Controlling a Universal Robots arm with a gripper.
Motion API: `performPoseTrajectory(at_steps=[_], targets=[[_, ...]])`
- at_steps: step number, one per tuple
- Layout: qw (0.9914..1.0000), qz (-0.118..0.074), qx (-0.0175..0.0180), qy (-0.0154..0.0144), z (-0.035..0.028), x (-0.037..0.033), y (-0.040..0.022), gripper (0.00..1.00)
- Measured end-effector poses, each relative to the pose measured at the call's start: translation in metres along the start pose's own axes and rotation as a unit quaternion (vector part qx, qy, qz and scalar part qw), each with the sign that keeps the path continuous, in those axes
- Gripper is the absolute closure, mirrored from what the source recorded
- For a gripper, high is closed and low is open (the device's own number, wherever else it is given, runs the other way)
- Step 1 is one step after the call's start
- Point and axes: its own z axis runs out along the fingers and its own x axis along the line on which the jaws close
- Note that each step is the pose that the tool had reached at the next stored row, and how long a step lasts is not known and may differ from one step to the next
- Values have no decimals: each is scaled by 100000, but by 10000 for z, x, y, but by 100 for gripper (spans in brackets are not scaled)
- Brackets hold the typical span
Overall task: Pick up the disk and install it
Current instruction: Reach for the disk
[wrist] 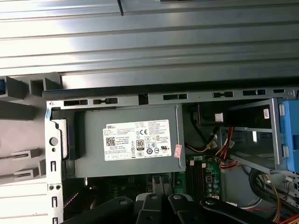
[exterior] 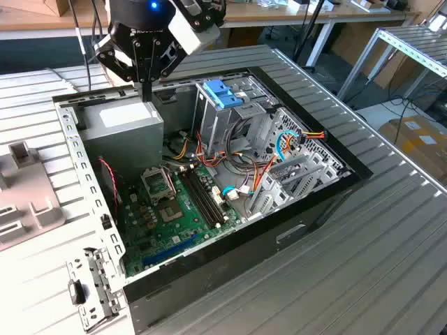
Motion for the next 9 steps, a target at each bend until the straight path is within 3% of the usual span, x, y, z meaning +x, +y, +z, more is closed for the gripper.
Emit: performPoseTrajectory(at_steps=[9], targets=[[100000,1,1,3,0,12,-1,89]])
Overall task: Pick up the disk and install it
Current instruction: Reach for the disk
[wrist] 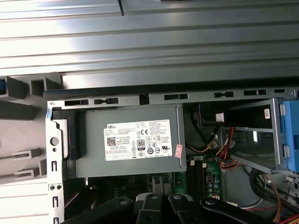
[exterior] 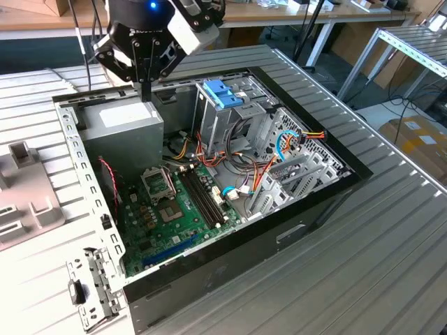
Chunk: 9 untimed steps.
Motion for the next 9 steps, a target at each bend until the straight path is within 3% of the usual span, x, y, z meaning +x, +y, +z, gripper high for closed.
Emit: performPoseTrajectory(at_steps=[9], targets=[[100000,-1,1,-1,-1,23,-2,89]])
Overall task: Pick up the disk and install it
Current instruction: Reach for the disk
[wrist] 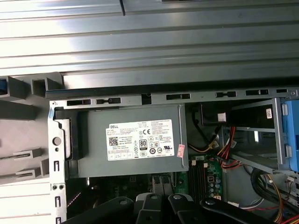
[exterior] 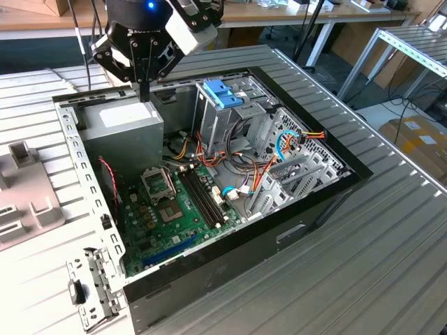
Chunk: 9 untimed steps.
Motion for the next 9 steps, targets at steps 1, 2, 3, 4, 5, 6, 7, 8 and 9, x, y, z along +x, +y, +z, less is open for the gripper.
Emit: performPoseTrajectory(at_steps=[1,2,3,4,5,6,7,8,9], targets=[[100000,-1,1,0,0,1,0,89],[100000,0,1,1,0,3,0,89],[100000,-1,-1,-1,0,4,0,89],[100000,-2,-1,0,0,5,0,89],[100000,-3,0,-1,0,6,-1,89],[100000,-1,-2,-1,0,8,-1,89],[100000,-3,-1,0,0,9,-1,89],[100000,0,-1,0,0,10,-1,89],[100000,-1,-1,0,0,12,-1,89]])
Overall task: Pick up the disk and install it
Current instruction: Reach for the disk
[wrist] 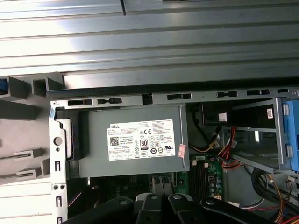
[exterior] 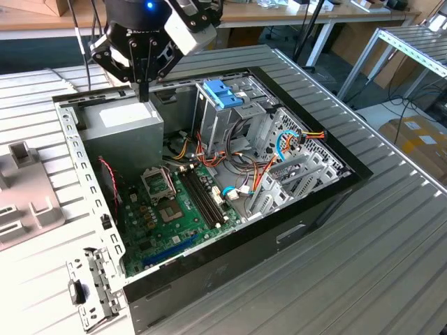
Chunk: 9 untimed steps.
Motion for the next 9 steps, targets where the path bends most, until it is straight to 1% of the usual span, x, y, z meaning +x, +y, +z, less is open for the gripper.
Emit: performPoseTrajectory(at_steps=[9], targets=[[100000,0,2,2,-1,24,-2,89]])
